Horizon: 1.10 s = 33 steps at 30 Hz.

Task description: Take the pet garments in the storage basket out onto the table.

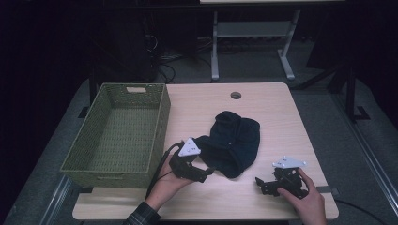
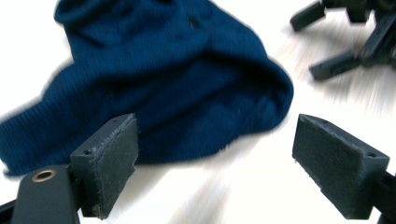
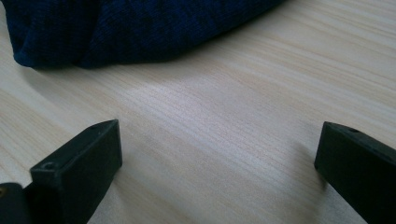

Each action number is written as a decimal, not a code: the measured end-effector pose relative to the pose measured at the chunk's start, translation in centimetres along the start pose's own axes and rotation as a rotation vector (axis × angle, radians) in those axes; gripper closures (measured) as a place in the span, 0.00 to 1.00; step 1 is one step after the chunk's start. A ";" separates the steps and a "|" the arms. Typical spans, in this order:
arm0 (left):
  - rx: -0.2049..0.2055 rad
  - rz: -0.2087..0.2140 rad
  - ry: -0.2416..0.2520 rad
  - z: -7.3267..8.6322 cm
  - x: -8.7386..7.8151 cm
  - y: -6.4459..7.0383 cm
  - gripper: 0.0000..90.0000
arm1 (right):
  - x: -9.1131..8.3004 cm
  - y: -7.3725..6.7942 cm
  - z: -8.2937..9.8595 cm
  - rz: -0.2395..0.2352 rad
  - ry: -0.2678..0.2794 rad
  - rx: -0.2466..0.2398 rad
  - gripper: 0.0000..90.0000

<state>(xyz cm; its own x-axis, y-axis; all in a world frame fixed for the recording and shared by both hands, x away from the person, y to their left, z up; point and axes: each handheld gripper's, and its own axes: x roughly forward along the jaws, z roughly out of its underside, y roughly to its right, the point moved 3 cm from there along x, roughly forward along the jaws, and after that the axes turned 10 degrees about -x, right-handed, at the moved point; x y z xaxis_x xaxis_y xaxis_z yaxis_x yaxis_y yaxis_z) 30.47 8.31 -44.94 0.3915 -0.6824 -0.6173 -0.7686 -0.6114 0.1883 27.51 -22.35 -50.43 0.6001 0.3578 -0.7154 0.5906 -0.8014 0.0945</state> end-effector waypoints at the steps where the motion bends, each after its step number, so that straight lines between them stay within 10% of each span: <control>1: 0.003 -0.005 -0.009 0.4 0.0 0.0 0.15 | 0.0 0.0 0.0 0.000 0.000 0.001 0.00; 24: 0.023 -0.098 -0.141 4.9 0.8 -1.0 0.14 | 0.0 0.0 0.0 0.000 0.000 0.003 0.00; 33: 0.013 -0.080 -0.090 5.4 0.9 -1.3 0.14 | 0.0 0.0 0.0 0.000 0.000 0.003 0.00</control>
<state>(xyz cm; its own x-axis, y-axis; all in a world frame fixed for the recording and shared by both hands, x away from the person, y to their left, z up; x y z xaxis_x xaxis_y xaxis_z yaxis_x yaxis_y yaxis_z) 29.09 10.59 -49.86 0.4059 -0.5924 -0.6960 -0.7434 -0.6570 0.1257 27.51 -22.32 -50.43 0.6001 0.3581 -0.7153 0.5892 -0.8027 0.0924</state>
